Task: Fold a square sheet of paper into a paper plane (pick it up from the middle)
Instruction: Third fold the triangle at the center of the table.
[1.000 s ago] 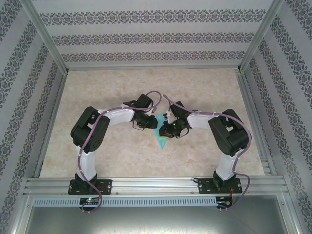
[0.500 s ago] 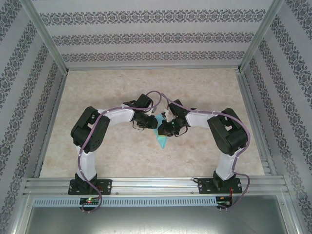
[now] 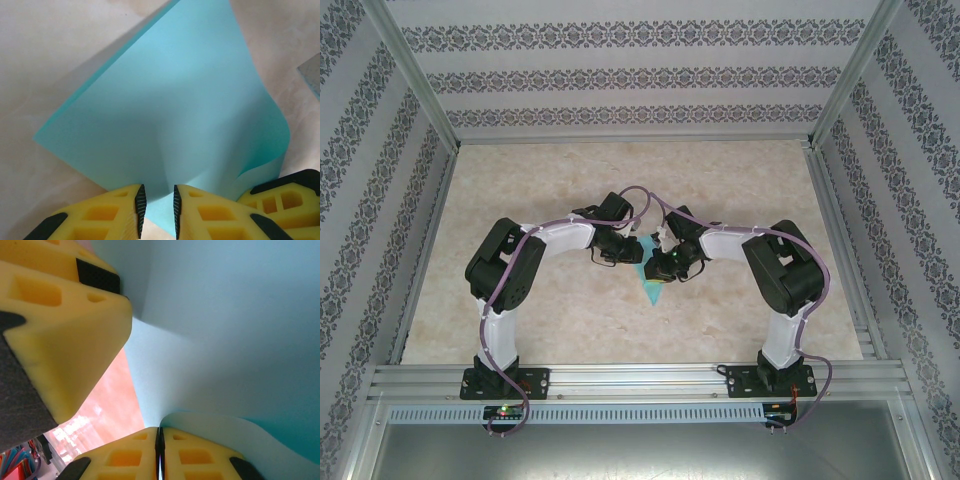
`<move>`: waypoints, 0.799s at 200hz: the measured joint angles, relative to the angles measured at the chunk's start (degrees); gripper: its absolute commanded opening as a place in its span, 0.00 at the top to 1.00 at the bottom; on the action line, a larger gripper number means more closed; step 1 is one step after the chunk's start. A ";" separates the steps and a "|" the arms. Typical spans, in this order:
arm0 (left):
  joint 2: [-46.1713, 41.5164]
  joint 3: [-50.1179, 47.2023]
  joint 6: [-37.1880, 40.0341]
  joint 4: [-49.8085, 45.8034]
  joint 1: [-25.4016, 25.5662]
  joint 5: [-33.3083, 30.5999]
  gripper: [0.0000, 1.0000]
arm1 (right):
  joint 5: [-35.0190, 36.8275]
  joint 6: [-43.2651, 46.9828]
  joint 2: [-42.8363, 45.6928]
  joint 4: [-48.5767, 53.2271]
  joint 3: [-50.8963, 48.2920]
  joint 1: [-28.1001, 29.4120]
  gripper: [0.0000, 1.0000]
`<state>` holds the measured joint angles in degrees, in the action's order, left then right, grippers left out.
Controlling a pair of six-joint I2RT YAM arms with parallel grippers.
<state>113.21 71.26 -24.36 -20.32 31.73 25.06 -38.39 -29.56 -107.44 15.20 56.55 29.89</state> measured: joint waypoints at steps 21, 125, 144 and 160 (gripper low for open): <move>0.00 0.00 0.00 0.00 0.00 0.00 0.73 | -0.15 0.02 -0.17 0.04 0.11 0.00 0.85; 0.00 0.02 0.00 0.09 -0.09 0.46 0.71 | -2.10 -0.02 0.15 -0.44 0.50 0.00 0.65; 0.00 0.02 0.00 0.11 -0.13 0.59 0.71 | -1.64 -0.02 0.42 -0.44 0.42 0.02 0.64; 0.00 0.02 0.00 0.11 -0.24 0.81 0.71 | -0.72 -0.04 0.92 -0.48 0.20 0.00 0.64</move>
<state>113.21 71.29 -24.36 -20.21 31.48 25.87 -39.11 -29.61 -106.52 14.72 56.75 29.89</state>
